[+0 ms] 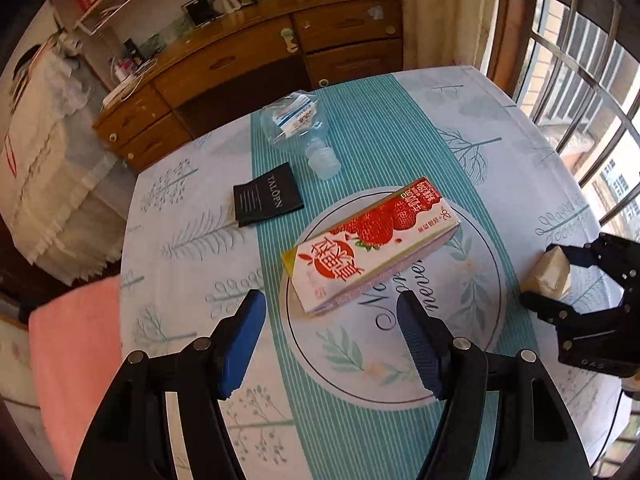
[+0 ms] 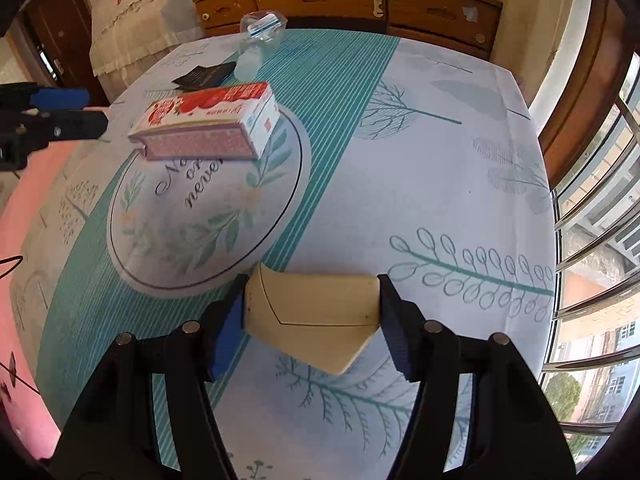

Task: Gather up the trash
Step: 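Grasp the beige folded paper with the right tool while the left tool grasps the strawberry milk carton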

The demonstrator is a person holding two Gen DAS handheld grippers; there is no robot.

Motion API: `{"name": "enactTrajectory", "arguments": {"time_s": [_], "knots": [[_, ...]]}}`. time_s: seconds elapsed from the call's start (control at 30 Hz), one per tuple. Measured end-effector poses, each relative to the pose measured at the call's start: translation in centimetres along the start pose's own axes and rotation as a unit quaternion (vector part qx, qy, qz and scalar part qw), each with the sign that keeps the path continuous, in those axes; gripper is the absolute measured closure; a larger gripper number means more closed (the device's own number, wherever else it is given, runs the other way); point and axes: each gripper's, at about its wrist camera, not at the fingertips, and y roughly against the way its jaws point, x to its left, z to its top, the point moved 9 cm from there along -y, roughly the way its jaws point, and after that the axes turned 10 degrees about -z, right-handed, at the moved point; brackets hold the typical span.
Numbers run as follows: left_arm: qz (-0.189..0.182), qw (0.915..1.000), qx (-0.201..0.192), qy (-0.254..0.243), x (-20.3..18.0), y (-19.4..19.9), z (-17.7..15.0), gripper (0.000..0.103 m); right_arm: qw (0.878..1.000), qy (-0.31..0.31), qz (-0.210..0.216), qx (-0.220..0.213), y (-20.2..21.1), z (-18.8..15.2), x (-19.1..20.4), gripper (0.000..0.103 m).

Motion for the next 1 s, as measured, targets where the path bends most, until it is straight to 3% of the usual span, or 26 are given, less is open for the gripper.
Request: {"name": "enactTrajectory", "arguments": {"time_s": [0.13, 0.27, 0.47, 0.6, 0.77, 1.0], "knots": [[-0.015, 0.9959, 0.030, -0.083, -0.9, -2.4, 1.7, 0.034, 0.999, -0.033, 0.013, -0.006, -0.9, 2.1, -0.4, 0.044], [-0.048, 0.9850, 0.074, -0.148, -1.8, -4.5, 2.4, 0.034, 0.999, -0.043, 0.022, -0.014, -1.6, 3.2, -0.2, 0.044], [-0.100, 0.9699, 0.135, -0.176, -2.4, -7.3, 3.5, 0.034, 0.998, -0.047, 0.039, -0.020, -2.0, 4.1, 0.0, 0.044], [-0.104, 0.9635, 0.154, -0.193, -2.8, -8.6, 4.3, 0.034, 0.997, -0.052, 0.047, -0.023, -2.0, 4.2, -0.1, 0.044], [-0.107, 0.9636, 0.171, -0.176, -2.9, -10.4, 5.3, 0.034, 0.997, -0.056, 0.051, -0.023, -2.0, 4.3, -0.1, 0.044], [-0.102, 0.9760, 0.151, -0.119, -3.0, -10.2, 5.2, 0.040, 0.996, -0.072, 0.044, -0.017, -1.8, 3.8, -0.3, 0.044]]}}
